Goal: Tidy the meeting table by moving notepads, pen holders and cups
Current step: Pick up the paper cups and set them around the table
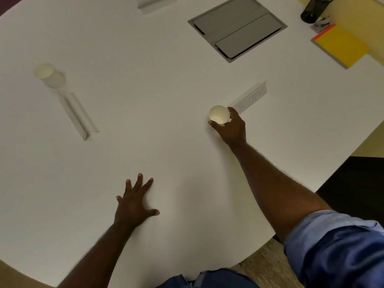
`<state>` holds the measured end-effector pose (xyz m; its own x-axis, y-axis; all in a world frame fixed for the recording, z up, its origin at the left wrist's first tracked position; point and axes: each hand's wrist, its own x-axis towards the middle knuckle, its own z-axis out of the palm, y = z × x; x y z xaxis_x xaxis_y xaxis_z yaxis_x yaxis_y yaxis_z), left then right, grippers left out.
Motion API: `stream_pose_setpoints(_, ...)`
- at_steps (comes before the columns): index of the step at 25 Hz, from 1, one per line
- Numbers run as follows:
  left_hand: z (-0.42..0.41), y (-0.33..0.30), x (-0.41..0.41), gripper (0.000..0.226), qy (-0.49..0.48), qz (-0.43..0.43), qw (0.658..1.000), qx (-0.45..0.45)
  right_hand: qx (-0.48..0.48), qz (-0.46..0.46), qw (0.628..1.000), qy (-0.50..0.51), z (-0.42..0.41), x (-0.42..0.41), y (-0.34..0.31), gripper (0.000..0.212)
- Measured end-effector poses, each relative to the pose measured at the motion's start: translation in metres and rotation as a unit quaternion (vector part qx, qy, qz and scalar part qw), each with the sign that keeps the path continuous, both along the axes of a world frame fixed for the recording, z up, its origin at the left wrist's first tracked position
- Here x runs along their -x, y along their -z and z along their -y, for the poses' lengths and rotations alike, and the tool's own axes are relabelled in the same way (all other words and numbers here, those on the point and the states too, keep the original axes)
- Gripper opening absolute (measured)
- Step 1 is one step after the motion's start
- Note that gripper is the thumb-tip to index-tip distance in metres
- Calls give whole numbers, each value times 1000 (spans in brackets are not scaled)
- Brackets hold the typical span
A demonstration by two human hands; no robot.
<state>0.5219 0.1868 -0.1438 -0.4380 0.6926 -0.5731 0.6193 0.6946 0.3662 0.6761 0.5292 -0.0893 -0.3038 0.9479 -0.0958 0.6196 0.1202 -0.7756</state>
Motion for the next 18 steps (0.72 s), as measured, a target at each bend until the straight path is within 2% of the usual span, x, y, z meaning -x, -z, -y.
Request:
stream_pose_setpoints(11, -1, -1, 1, 113, -9, 9, 1000, -9, 22, 51, 998, -1, -12, 6, 15, 92)
stream_pose_setpoints(18, 0, 3, 2, 116, -8, 16, 1000, -9, 1, 37, 999, 21, 7, -15, 11, 103)
